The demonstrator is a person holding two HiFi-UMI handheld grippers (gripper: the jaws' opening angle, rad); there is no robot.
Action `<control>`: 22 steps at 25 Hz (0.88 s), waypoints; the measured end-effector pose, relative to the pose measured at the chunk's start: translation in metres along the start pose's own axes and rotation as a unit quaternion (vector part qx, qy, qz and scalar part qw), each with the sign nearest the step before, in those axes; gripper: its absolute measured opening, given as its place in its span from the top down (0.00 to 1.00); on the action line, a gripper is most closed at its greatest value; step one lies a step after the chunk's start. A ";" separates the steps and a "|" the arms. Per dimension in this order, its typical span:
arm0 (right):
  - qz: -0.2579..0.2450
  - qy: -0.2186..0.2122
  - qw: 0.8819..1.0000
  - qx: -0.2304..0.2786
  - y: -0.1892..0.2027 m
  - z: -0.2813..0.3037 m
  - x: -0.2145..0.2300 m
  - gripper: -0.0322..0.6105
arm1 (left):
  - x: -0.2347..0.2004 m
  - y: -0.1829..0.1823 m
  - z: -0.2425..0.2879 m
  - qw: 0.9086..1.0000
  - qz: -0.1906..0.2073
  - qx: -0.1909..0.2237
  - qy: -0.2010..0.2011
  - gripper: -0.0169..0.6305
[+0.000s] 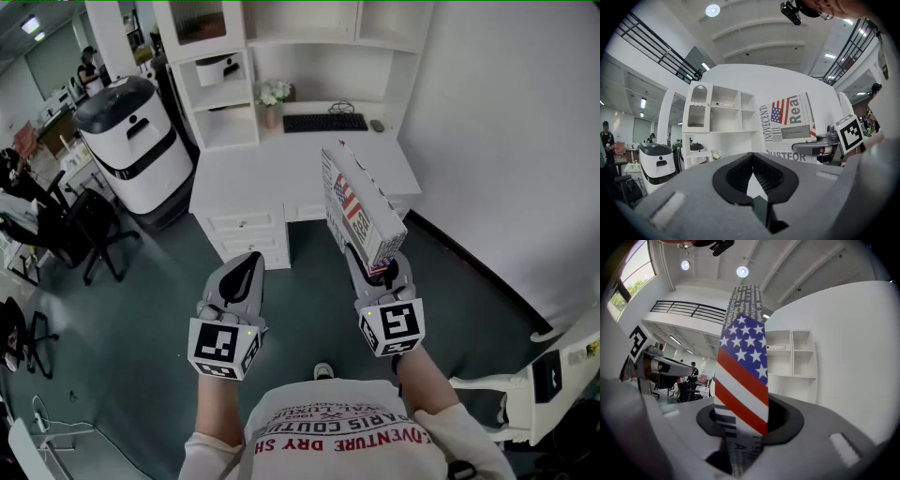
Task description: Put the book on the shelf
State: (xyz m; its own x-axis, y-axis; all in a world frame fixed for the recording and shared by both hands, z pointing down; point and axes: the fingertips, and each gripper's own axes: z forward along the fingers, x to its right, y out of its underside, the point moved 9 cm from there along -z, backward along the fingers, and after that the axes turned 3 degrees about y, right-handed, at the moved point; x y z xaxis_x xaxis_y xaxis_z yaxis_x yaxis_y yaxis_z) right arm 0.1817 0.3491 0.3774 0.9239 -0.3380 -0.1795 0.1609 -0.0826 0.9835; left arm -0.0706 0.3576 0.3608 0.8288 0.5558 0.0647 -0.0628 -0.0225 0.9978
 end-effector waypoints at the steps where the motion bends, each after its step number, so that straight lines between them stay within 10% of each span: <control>1: 0.001 0.001 1.000 0.000 0.000 0.000 0.000 0.71 | 0.000 0.000 0.000 1.000 0.000 0.001 0.000 0.97; 22: 0.022 -0.005 0.999 -0.022 0.030 0.023 -0.018 0.71 | -0.019 0.035 -0.007 1.000 -0.011 -0.020 -0.006 0.97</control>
State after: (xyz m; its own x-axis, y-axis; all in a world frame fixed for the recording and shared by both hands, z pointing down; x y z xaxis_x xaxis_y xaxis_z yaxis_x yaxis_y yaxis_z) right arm 0.1620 0.3307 0.4099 0.9270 -0.3495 -0.1358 0.1354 -0.0256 0.9905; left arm -0.0927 0.3525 0.3942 0.8373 0.5450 0.0442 -0.0670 0.0221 0.9975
